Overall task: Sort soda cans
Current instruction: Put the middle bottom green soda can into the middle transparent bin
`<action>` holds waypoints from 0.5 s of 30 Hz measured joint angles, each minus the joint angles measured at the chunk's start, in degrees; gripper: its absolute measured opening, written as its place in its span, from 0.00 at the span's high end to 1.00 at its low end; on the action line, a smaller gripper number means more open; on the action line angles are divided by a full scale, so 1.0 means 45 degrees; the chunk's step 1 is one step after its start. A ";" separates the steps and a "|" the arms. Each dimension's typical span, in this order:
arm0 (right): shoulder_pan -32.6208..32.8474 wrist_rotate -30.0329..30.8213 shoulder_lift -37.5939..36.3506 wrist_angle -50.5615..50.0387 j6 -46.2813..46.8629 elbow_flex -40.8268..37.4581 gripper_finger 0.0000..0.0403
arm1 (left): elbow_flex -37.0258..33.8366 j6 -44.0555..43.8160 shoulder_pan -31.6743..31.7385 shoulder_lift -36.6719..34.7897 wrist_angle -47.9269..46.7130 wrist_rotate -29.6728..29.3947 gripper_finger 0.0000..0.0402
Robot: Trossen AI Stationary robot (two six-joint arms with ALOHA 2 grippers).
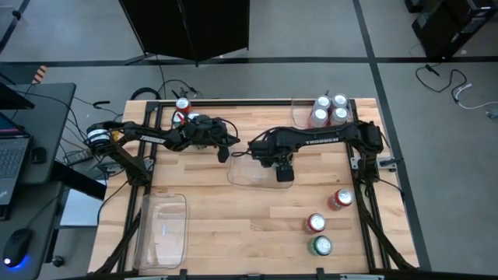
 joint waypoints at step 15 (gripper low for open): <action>-0.0126 0.0606 0.0024 0.0422 0.0713 0.0446 0.05 | 0.0000 -0.0033 0.0005 0.0000 -0.0026 -0.0008 0.99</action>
